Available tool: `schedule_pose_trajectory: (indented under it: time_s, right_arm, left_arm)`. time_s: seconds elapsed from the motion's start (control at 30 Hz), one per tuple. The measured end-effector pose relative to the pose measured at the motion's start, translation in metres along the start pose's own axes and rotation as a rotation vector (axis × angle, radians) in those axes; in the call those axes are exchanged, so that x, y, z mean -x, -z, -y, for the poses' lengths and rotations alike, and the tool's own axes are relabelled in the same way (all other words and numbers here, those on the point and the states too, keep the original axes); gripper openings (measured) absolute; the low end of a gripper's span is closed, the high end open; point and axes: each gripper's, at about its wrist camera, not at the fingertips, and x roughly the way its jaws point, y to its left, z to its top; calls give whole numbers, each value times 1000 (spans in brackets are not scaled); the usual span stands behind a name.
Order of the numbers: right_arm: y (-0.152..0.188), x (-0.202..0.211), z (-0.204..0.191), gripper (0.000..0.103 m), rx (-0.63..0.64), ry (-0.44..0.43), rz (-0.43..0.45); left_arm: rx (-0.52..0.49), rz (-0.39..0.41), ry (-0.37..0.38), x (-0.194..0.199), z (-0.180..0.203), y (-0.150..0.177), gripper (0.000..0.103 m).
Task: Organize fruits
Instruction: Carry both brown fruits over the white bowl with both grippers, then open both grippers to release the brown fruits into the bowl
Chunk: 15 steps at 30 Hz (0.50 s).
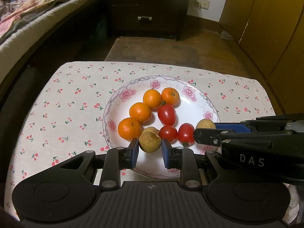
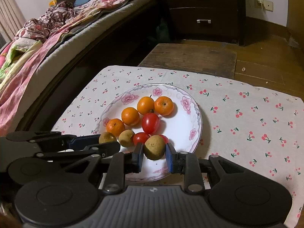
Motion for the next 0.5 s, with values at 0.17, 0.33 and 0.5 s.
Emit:
schedule_pose_trajectory:
  time_s: [0.17, 0.33, 0.5]
  right_arm:
    - [-1, -4, 3, 27, -18, -8, 2]
    - [-2, -5, 5, 27, -34, -12, 6]
    - [-3, -5, 7, 27, -50, -22, 12]
  left_arm:
    - [22, -10, 12, -4, -3, -2, 32]
    - [26, -19, 25, -6, -4, -2, 33]
    - [28, -17, 25, -5, -3, -2, 33]
